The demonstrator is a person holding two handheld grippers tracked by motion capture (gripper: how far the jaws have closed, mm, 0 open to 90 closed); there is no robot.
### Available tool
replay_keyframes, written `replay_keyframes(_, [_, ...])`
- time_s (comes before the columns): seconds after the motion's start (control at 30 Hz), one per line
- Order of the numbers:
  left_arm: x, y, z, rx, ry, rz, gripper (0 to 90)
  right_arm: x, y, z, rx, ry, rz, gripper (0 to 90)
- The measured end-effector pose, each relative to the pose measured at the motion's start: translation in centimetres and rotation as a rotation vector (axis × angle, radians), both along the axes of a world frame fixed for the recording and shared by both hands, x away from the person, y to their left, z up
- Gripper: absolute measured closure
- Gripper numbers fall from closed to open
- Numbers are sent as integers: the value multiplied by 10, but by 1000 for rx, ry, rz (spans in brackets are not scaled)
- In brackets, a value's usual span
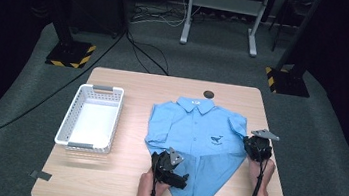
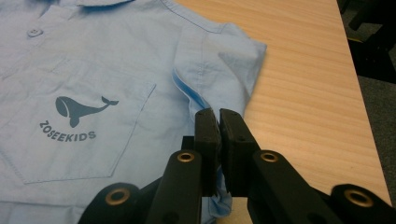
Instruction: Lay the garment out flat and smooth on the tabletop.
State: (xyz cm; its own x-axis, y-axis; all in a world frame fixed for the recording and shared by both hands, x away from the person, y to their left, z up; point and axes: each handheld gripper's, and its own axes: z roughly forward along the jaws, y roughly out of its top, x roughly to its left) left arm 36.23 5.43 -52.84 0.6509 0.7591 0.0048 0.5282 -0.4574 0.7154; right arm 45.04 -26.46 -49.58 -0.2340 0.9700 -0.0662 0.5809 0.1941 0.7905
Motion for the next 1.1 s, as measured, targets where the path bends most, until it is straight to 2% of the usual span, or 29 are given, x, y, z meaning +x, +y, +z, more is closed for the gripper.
replay_keyframes(1.1, [0, 0, 0, 0, 0, 0, 5, 4, -33, -13, 29, 36, -91, 841])
